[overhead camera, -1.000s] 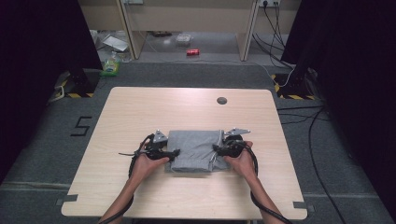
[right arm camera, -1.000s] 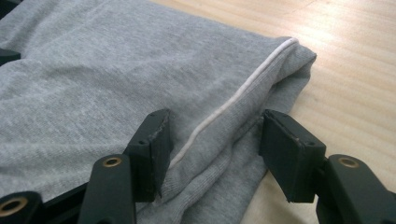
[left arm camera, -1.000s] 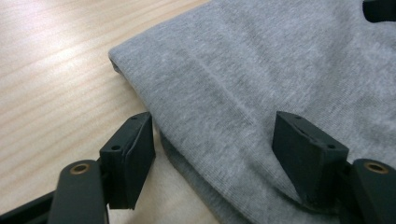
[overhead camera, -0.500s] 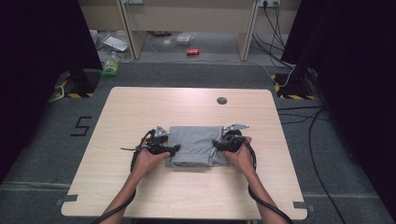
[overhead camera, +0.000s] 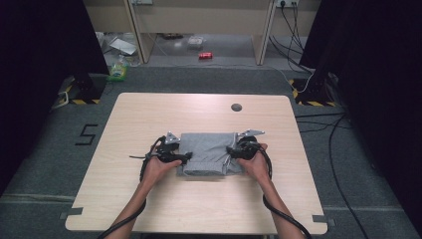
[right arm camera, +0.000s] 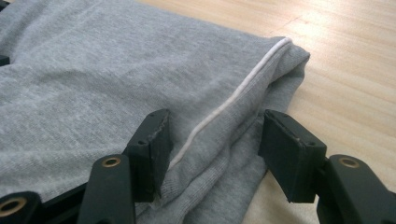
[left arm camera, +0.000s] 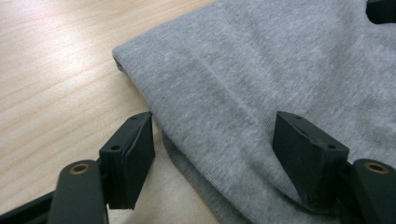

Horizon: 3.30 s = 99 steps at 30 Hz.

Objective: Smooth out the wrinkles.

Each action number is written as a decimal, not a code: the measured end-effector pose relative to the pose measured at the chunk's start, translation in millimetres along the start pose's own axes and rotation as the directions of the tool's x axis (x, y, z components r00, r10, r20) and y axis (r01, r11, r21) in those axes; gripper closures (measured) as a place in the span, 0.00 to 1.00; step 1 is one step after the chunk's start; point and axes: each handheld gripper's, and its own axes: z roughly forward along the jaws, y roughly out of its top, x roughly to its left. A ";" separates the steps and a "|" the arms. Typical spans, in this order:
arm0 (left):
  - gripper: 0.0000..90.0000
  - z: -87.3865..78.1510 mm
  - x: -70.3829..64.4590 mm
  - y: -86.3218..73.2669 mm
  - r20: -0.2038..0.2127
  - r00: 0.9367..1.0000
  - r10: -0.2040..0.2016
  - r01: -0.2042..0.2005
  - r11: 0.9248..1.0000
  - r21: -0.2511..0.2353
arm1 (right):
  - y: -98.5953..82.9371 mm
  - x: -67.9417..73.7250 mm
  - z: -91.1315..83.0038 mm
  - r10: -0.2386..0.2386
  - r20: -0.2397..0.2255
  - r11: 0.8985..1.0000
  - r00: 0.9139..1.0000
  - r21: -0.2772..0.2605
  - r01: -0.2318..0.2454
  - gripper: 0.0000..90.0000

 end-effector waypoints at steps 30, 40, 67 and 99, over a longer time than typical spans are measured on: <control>0.25 -27.3 -0.1 2.4 0.086 0.994 -0.072 0.073 0.997 -0.015 | 3.5 -2.7 -28.1 0.015 -0.002 1.000 1.000 -0.019 -0.015 0.38; 0.24 -50.8 -9.3 -8.7 0.114 0.990 -0.079 0.083 0.996 -0.028 | -6.1 8.7 -47.1 -0.002 -0.029 0.999 1.000 -0.041 0.001 0.38; 0.17 -88.5 -33.5 -42.3 0.127 0.992 0.005 0.001 0.999 -0.047 | -24.8 39.2 -76.2 -0.078 -0.035 0.996 0.996 -0.050 0.076 0.30; 0.17 -115.4 -54.8 -95.1 0.105 0.993 0.063 -0.062 0.998 -0.005 | -84.6 37.9 -114.2 -0.075 -0.010 0.997 0.997 0.000 0.075 0.23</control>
